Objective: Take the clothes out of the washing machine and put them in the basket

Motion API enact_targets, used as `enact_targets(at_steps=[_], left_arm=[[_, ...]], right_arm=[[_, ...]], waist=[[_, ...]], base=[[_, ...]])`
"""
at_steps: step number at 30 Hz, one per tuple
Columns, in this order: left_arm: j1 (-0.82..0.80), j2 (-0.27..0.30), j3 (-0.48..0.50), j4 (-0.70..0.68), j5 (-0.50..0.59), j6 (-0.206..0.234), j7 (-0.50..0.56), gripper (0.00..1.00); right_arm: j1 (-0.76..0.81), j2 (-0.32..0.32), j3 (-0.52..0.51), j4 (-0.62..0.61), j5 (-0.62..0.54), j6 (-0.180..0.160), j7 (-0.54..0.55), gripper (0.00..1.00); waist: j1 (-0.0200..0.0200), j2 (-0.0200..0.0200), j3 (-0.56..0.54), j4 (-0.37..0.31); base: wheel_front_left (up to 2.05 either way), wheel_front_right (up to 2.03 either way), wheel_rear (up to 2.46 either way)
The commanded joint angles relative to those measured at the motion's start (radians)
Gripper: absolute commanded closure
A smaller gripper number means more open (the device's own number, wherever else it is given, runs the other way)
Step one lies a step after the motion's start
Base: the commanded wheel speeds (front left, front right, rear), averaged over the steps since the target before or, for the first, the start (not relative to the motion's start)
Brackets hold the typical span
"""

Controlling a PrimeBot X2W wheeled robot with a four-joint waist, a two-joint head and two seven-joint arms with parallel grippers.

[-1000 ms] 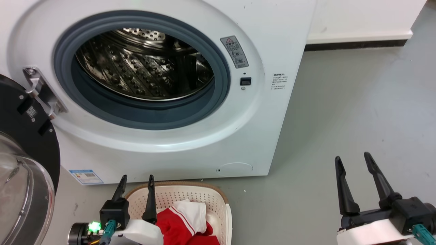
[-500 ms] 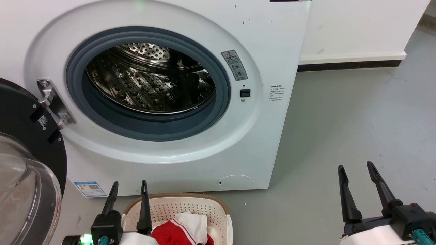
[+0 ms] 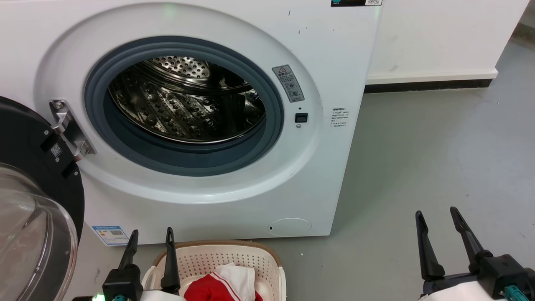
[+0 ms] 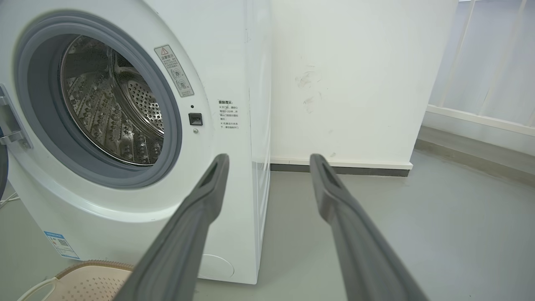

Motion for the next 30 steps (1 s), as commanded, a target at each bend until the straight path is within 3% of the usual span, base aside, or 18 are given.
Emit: enact_targets(at_steps=[1,21,22,27,30], left_arm=[[0.006,-0.002,0.002,-0.004,0.006,-0.005,-0.003,0.0],[0.004,-0.003,-0.002,-0.015,0.003,0.003,-0.003,0.0],[0.0,-0.001,-0.003,-0.014,0.0,-0.001,0.0,1.0],[0.014,-0.001,-0.008,0.033,-0.004,-0.001,0.007,1.0],[0.001,-0.001,0.002,0.046,-0.059,-0.007,0.025,1.0]], right_arm=[[0.009,0.001,-0.001,0.002,0.007,-0.001,-0.002,0.0],[0.004,0.001,0.004,0.001,0.011,-0.001,-0.002,0.0],[0.0,0.0,0.003,0.005,0.003,0.0,0.0,1.0],[0.007,0.0,0.004,0.046,0.005,0.0,0.002,1.0],[0.003,-0.003,0.006,0.051,0.066,0.0,0.011,1.0]], waist=[[0.0,-0.0001,-0.001,0.001],[0.0,-0.0001,-0.002,-0.003],[0.0001,-0.0001,-0.002,-0.004],[0.0001,-0.0001,-0.001,-0.004],[0.0001,-0.0001,-0.001,-0.003]], base=[[0.0,0.0,0.0],[0.0,0.0,0.0],[0.0,0.0,0.0],[0.0,0.0,0.0],[0.0,0.0,0.0]])
